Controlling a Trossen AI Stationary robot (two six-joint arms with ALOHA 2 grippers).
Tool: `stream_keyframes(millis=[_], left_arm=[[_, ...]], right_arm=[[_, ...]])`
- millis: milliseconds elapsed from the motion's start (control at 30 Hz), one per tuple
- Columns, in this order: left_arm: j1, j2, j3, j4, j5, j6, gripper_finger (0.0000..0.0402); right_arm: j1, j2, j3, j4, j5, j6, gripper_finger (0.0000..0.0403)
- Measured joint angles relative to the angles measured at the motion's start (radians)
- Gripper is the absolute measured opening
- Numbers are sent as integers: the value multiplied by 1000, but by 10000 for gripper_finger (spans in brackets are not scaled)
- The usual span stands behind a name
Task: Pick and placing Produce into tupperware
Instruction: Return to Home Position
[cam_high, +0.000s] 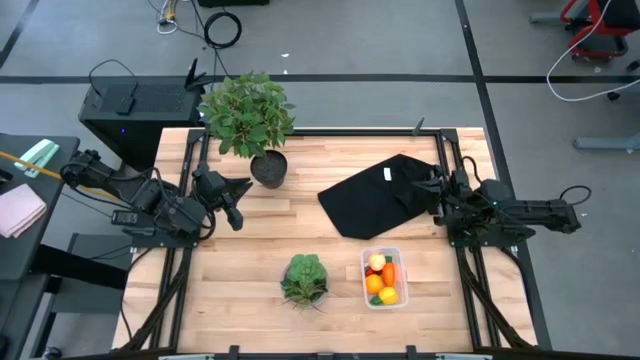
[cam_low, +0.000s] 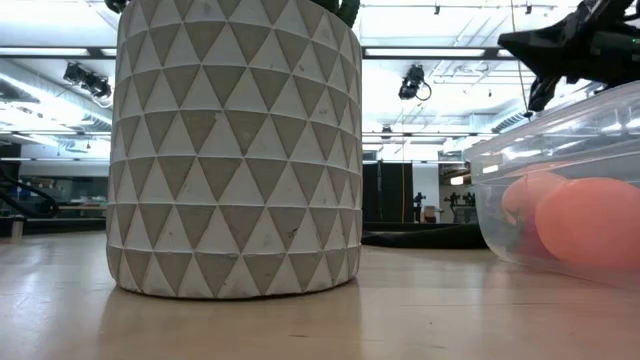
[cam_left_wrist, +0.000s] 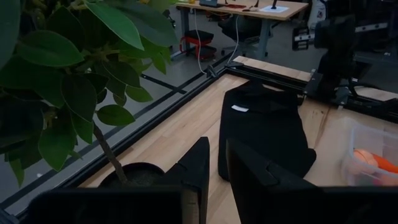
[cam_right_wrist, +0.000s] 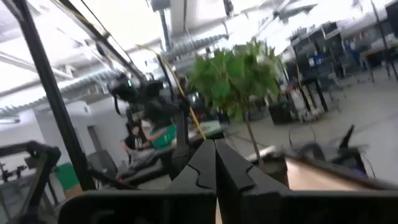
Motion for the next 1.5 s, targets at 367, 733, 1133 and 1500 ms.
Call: stream_keyframes(millis=[367,733,1133,1500], left_arm=[[0,0,0,-1,1,30,64],[25,2,0,0,53,60,40],[30,-20,-32,330,415,220,16],[154,-32,-358,1188,852,392,15]], right_arm=[[0,-5,-6,-73,-66,-133,0],[0,-5,-6,-256,-135,-67,0],[0,-4,-6,-271,-112,-22,10],[0,-4,-6,-276,-112,-22,17]])
